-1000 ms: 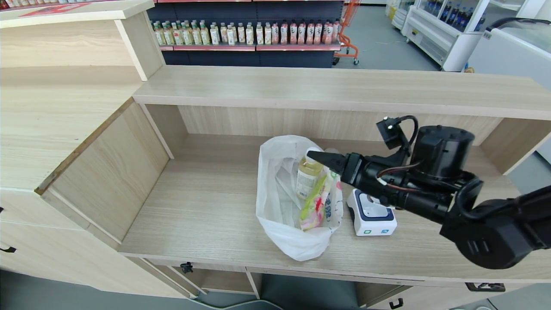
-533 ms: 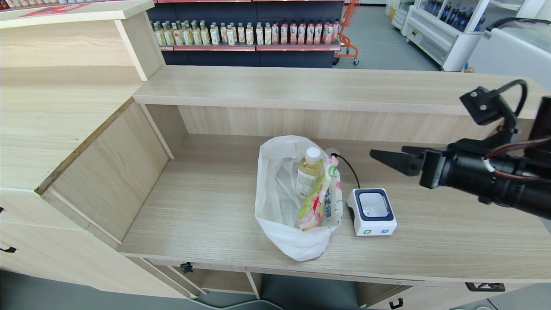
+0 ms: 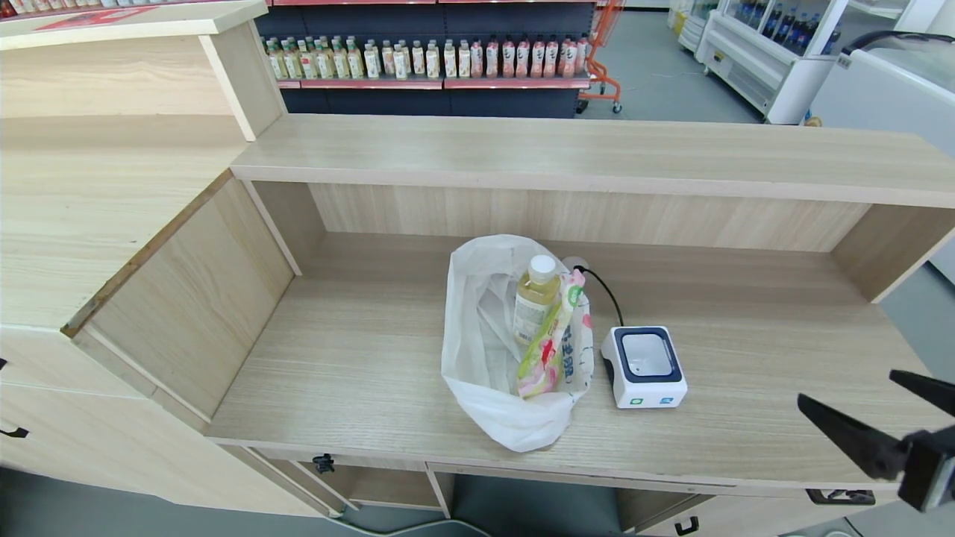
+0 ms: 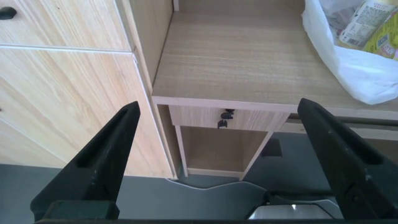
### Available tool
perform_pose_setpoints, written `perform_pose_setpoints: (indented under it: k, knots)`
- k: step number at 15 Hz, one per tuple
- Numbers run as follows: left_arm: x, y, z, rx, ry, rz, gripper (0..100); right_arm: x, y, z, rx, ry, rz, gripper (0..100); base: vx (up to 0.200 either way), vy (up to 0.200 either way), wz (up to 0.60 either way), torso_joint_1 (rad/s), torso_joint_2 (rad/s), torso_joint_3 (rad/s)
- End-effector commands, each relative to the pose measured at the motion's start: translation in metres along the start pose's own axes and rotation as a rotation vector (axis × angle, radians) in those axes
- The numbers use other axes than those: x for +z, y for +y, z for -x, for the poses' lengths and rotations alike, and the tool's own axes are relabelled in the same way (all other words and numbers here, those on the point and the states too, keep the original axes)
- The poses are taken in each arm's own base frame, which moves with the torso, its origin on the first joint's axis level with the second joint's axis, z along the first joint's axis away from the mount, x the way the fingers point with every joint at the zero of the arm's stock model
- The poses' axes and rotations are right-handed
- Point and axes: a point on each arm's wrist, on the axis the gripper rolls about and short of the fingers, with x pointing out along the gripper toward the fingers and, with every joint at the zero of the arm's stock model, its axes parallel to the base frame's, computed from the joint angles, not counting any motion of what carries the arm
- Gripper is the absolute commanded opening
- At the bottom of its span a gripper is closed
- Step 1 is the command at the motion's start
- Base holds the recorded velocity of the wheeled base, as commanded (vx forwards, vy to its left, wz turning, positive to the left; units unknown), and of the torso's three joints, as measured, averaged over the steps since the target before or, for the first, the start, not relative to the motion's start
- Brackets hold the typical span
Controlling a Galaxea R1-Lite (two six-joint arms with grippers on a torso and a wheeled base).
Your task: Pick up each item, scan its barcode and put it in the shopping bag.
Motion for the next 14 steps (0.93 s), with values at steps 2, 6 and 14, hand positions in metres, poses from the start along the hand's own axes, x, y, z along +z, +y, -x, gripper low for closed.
perform_pose_setpoints:
  k: [2, 6, 14]
  knots:
    - [0.000, 0.000, 0.000, 0.001, 0.001, 0.000, 100, -0.046, -0.003, 0.050, 0.079, -0.080, -0.035, 100, 0.000, 0.000, 0.00, 0.000, 0.00, 0.000]
    - [0.000, 0.000, 0.000, 0.001, 0.001, 0.000, 100, -0.075, -0.002, 0.074, 0.148, -0.148, -0.043, 100, 0.000, 0.000, 0.00, 0.000, 0.00, 0.000]
    - [0.000, 0.000, 0.000, 0.001, 0.001, 0.000, 100, -0.112, 0.006, 0.100, 0.011, -0.148, -0.049, 100, 0.000, 0.000, 0.00, 0.000, 0.00, 0.000]
